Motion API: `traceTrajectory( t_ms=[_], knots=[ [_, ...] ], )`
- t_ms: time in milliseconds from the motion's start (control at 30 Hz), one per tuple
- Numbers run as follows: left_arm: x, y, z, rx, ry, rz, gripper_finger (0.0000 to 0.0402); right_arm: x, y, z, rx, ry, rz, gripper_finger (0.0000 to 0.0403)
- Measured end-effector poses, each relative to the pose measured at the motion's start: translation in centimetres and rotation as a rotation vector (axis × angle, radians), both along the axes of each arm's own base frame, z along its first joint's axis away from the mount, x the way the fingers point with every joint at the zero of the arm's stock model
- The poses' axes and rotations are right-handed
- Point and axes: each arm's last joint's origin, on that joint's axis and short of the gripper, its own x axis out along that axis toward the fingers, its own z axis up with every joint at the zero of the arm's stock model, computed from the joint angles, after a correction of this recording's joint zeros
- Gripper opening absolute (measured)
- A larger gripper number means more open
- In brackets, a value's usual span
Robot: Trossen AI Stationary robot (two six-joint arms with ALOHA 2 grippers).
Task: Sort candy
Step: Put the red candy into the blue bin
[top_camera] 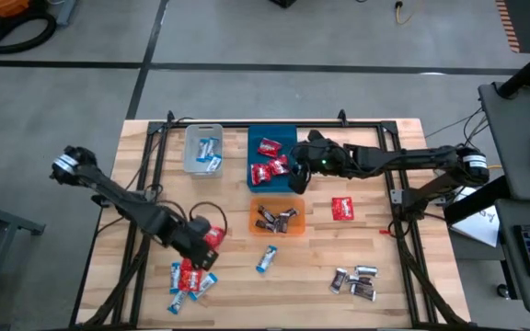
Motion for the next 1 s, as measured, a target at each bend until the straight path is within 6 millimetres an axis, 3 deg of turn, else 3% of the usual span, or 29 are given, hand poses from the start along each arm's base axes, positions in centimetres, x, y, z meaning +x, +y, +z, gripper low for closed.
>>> traceTrajectory(
  t_ms=[400,600,800,1000],
  knots=[
    [2.8,-3.3,-1.9,0.089,0.276,0.009,0.0121,-0.5,0.9,-0.1,0.040,0.048,0.037,0.0208],
    [3.6,-3.8,-2.1,0.193,0.358,-0.020,0.0172,-0.5,1.7,-0.4,0.045,0.077,0.063,0.0208],
    [3.7,-3.9,-3.9,0.242,0.397,-0.034,0.0238,-0.5,2.5,-0.4,0.040,0.077,0.090,0.0208],
    [3.5,-3.7,-6.4,0.279,0.447,-0.035,0.0255,-0.4,3.0,-0.4,0.038,0.079,0.107,0.0208]
  ],
)
